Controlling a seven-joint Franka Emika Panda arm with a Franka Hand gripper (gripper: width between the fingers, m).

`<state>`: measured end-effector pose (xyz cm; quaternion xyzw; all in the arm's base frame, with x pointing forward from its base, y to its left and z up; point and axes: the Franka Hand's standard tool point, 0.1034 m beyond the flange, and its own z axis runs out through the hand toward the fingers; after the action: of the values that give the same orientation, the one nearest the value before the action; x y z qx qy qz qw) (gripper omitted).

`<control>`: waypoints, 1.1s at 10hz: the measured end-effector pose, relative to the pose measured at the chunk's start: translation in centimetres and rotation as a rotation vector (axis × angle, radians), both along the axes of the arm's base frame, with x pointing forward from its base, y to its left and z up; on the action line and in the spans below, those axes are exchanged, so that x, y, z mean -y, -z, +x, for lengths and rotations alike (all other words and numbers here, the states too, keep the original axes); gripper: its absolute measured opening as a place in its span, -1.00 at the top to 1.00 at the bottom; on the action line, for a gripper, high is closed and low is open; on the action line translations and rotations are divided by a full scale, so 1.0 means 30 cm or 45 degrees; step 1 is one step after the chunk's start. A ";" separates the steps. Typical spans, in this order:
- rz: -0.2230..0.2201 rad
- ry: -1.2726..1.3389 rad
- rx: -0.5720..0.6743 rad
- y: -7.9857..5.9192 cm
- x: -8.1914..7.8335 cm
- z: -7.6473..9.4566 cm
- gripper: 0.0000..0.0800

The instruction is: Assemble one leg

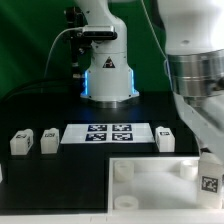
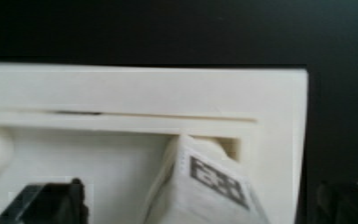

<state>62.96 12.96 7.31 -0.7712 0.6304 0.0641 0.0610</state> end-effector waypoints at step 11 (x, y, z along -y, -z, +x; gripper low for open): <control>-0.108 -0.925 0.123 0.006 0.031 0.008 0.26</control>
Offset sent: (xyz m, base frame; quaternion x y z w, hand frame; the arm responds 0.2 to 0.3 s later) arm 0.0000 0.0000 0.0000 0.0000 0.0000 -0.3523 0.9359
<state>63.21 12.02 7.12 -0.9487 0.3140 0.0189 0.0319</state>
